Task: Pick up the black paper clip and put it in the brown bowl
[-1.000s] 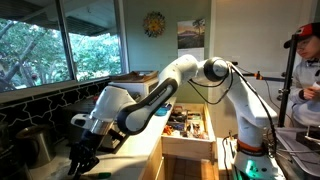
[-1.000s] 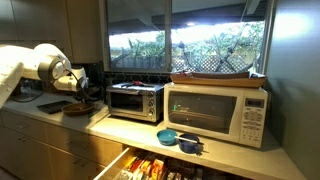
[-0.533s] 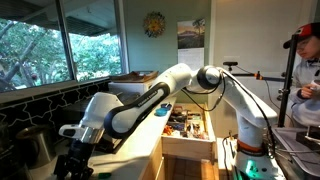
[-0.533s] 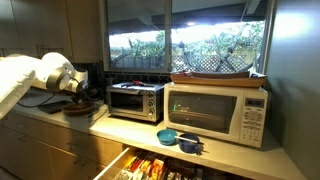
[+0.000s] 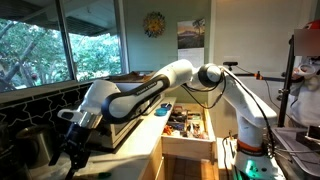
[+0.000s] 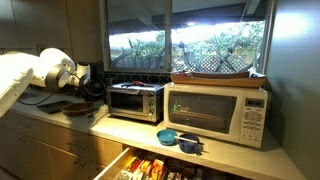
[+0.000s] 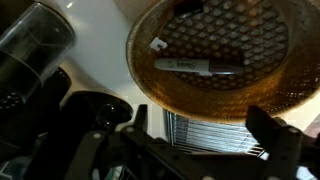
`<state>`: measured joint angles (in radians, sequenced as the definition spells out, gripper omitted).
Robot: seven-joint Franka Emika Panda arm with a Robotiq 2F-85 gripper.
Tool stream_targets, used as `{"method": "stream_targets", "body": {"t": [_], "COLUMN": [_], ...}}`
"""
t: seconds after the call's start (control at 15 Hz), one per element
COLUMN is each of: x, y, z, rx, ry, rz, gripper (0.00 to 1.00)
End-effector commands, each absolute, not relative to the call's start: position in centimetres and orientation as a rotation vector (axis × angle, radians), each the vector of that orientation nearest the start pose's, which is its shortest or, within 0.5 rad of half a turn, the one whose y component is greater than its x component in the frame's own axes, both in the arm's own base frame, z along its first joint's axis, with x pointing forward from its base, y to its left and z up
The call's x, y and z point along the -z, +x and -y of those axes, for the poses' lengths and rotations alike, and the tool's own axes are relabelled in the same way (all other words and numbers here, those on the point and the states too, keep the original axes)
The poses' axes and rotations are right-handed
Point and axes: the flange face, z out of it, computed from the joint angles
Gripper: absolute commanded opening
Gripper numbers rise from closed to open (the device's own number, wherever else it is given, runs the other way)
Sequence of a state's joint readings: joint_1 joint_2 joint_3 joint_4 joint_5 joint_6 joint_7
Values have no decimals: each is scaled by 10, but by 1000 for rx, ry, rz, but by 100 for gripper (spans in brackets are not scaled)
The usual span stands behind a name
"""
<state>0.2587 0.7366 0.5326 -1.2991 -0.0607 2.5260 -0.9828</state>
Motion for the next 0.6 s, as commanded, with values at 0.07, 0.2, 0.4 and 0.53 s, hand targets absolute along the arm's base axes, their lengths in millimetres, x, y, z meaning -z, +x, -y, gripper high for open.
{"method": "stream_targets", "body": {"t": [0.07,0.2,0.4,0.53], "x": [-457,-479,-517,-547], "y": [604,591,558,532], "z": [-435,-434,-427,-416], "rx": [-862,-864,-921,-986], "ry": [2421,2465,2483,2488], "rz": [-2037,-1994,-1891,-1772], "gripper": [100,100,100,100]}}
